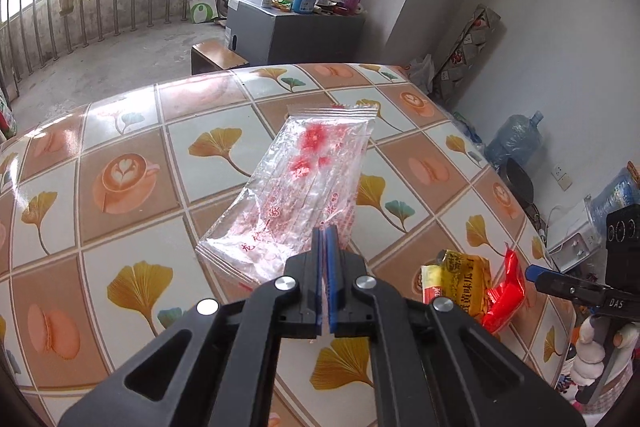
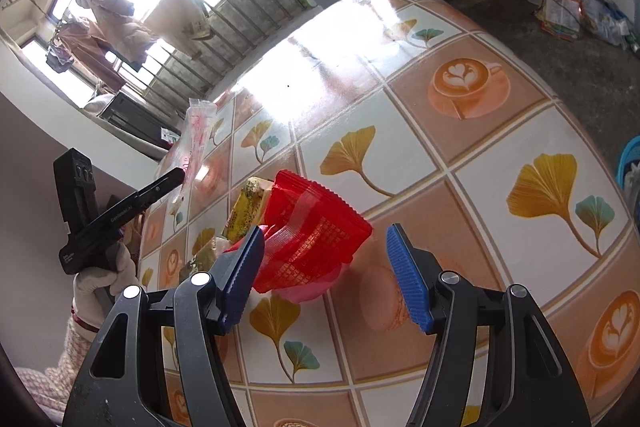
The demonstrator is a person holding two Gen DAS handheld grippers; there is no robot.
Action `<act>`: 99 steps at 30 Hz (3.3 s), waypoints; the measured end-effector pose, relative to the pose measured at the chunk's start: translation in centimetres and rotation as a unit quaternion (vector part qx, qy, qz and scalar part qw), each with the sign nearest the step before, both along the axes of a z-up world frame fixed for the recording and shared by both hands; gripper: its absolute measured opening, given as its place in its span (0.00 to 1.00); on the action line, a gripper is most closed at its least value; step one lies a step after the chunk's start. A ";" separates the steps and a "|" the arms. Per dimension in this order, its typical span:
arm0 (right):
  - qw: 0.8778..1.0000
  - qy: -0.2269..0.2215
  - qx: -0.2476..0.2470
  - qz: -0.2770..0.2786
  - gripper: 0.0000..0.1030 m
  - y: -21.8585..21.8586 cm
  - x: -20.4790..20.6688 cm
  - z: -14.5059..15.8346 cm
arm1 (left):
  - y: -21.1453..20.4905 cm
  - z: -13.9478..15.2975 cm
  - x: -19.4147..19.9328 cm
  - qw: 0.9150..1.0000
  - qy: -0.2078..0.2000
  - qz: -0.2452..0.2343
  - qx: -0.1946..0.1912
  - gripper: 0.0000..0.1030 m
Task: Collect trash
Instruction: 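Grasp the clear pink-printed bag with the left gripper while the right holds the red bag, then carry the clear bag and red bag over the blue wastebasket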
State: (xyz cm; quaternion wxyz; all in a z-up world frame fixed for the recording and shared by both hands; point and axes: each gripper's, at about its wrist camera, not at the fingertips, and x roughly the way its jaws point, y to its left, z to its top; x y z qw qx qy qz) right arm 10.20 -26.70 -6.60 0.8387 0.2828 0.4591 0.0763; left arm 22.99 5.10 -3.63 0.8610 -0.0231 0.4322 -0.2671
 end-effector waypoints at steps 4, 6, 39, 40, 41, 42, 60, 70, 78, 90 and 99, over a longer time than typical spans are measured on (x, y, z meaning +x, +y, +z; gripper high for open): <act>0.999 0.031 0.021 -0.019 0.63 0.1 1.0 -0.8 | -0.1 -0.1 -0.4 1.000 0.008 -0.002 -0.012 0.01; 0.999 0.033 0.027 -0.030 0.65 0.2 1.2 -0.7 | -0.1 -0.3 -0.4 1.000 0.015 -0.001 -0.018 0.01; 0.992 -0.005 0.112 -0.055 0.09 -2.1 -2.0 0.9 | -0.4 6.4 -2.1 0.998 -0.051 0.007 -0.045 0.01; 0.992 -0.010 0.115 -0.056 0.09 -2.3 -2.2 1.0 | -0.6 6.6 -2.2 0.998 -0.053 0.005 -0.046 0.01; 0.991 -0.015 0.120 -0.057 0.09 -2.5 -2.3 1.2 | -0.8 6.9 -2.3 0.997 -0.055 0.003 -0.046 0.01; 0.990 -0.020 0.124 -0.059 0.08 -2.7 -2.4 1.4 | -1.0 7.1 -2.4 0.997 -0.058 0.000 -0.046 0.01; 0.976 -0.095 0.152 -0.125 0.06 -8.2 -7.8 3.1 | -8.3 10.9 -4.8 0.992 -0.086 -0.072 -0.062 0.01; 0.961 -0.109 0.168 -0.189 0.06 -12.3 -10.7 2.4 | -14.8 11.5 -6.2 0.986 -0.072 -0.142 -0.058 0.01; 0.941 -0.116 0.178 -0.264 0.06 -16.8 -14.0 1.3 | -23.9 12.0 -8.5 0.969 -0.070 -0.232 -0.052 0.01; 0.887 -0.107 0.169 -0.416 0.07 -24.6 -21.5 -2.2 | -40.1 8.6 -11.7 0.933 0.041 -0.354 -0.053 0.01; 0.851 -0.062 0.166 -0.494 0.07 -33.3 -22.9 -7.5 | -52.9 -0.2 -13.1 0.904 0.153 -0.398 0.006 0.03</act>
